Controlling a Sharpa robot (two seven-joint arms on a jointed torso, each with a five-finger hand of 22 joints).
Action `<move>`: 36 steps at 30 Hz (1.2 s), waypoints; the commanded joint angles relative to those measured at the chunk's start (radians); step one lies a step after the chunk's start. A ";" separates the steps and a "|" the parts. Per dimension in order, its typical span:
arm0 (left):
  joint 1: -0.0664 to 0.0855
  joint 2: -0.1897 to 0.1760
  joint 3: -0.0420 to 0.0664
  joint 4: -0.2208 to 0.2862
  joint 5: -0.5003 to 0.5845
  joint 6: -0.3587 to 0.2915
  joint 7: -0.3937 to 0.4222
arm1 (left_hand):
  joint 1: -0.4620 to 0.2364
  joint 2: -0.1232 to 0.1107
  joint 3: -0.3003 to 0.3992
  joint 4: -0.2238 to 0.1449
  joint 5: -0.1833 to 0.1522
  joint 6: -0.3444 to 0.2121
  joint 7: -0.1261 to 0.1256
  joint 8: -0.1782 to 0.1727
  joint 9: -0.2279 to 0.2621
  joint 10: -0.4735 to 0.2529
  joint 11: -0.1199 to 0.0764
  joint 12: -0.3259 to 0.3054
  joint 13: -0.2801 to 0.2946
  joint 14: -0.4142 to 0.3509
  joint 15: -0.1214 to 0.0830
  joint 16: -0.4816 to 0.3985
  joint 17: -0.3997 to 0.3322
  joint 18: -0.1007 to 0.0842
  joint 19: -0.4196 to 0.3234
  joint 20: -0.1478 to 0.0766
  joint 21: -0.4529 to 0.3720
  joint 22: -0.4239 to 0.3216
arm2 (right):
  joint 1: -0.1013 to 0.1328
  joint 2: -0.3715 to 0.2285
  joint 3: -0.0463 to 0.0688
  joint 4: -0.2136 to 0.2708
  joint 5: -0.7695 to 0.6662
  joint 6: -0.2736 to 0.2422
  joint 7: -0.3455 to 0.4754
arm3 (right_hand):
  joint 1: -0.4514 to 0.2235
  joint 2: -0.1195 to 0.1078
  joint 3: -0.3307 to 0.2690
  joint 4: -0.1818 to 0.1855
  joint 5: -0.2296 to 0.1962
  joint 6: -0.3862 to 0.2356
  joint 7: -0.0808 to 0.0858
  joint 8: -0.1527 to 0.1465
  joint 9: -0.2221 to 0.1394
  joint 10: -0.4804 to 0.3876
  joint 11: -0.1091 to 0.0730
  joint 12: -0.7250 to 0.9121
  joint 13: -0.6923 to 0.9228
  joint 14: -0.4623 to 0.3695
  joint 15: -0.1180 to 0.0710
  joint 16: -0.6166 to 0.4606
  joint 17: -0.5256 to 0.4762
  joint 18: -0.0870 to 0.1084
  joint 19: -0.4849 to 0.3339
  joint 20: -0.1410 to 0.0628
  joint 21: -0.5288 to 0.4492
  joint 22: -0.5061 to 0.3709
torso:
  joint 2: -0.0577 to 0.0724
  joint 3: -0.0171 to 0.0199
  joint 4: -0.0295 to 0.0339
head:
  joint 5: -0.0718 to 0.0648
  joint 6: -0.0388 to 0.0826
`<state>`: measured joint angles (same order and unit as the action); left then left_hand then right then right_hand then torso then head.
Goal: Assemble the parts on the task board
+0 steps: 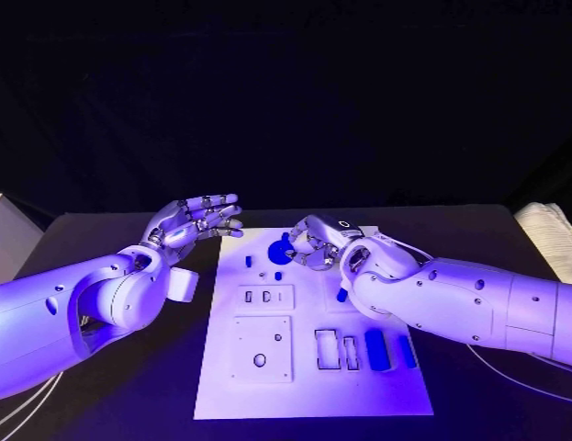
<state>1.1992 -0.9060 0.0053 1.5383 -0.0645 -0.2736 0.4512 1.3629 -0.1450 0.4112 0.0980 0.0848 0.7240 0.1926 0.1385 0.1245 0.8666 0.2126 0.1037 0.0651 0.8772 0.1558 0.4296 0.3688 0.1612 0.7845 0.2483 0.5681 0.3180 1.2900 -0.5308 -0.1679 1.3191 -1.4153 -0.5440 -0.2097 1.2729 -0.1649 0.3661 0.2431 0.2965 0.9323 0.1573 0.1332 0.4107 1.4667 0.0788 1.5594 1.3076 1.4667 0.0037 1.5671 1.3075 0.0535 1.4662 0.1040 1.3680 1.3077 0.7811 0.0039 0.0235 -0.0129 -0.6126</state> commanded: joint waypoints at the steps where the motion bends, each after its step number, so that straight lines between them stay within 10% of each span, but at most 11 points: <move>1: 0.001 -0.001 0.000 0.001 -0.003 0.010 0.007 | 0.002 0.012 0.004 -0.002 0.000 -0.009 0.071 -0.005 -0.001 -0.005 0.000 -0.005 -0.001 -0.008 0.001 0.006 0.002 0.016 -0.008 0.002 0.005 0.001 | 0.009 -0.044 0.006 0.044 0.069 -0.119 0.117 | 0.005 -0.011 0.006 -0.002 -0.002 0.000 0.006 -0.003 -0.001 0.091 0.001 0.001 0.250 0.104 0.002 0.004 0.263 -0.005 0.015 0.002 -0.001 0.088 | -0.002 0.0012 -0.0054 | 0.001 0.004; 16: 0.001 -0.007 -0.003 -0.001 -0.003 0.012 0.008 | 0.002 0.012 0.004 -0.002 0.000 -0.009 0.071 -0.005 -0.001 -0.005 0.000 -0.005 -0.001 -0.008 0.001 0.006 0.002 0.016 -0.008 0.002 0.005 0.001 | 0.063 -0.330 0.016 0.178 0.245 0.071 0.252 | 0.048 -0.044 0.038 -0.061 -0.067 -0.014 0.015 -0.013 -0.012 0.072 0.010 -0.013 0.233 0.104 0.010 0.004 0.263 -0.003 0.009 0.008 -0.012 0.083 | -0.012 0.0114 -0.0209 | 0.002 0.007; 23: 0.000 -0.005 -0.004 0.001 -0.003 0.018 0.009 | 0.002 0.012 0.004 -0.002 0.000 -0.009 0.071 -0.005 -0.001 -0.005 0.000 -0.005 -0.001 -0.008 0.001 0.006 0.002 0.016 -0.008 0.002 0.005 0.001 | 0.067 -0.392 0.016 0.151 0.241 0.142 0.285 | 0.085 -0.060 0.053 -0.099 -0.075 -0.015 0.014 -0.015 -0.015 0.069 0.010 -0.016 0.230 0.104 0.009 0.004 0.263 -0.003 0.009 0.009 -0.012 0.086 | -0.011 0.0163 -0.0262 | -0.009 0.005; 36: -0.001 -0.002 -0.005 0.000 -0.003 0.027 0.010 | 0.002 0.013 0.005 -0.002 -0.001 -0.008 0.071 -0.005 -0.001 -0.006 0.001 -0.006 -0.001 -0.009 0.001 0.006 0.002 0.016 -0.010 0.002 0.006 0.002 | 0.040 -0.394 0.011 0.051 0.186 0.210 0.293 | 0.116 -0.078 0.067 -0.140 -0.072 -0.046 0.021 -0.034 -0.027 0.057 0.015 -0.025 0.220 0.104 0.014 0.004 0.263 -0.002 0.007 0.012 -0.017 0.085 | -0.010 0.0127 -0.0181 | -0.029 -0.004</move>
<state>1.1983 -0.9099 0.0000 1.5372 -0.0646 -0.2688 0.4514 1.3670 -0.1409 0.4112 0.0980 0.0848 0.7240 0.1927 0.1385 0.1247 0.8667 0.2126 0.1038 0.0651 0.8772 0.1557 0.4296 0.3694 0.1611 0.7808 0.2521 0.5681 0.3189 1.3337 -0.9278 -0.1564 1.3785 -1.2027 -0.3812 0.0591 1.3811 -0.2440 0.4309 0.1089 0.2242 0.8933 0.1783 0.1041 0.3848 1.4667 0.0861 1.5390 1.3074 1.4667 0.0109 1.5671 1.3073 0.0535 1.4662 0.1113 1.3556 1.3073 0.7717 0.0181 0.0022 -0.0363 -0.6143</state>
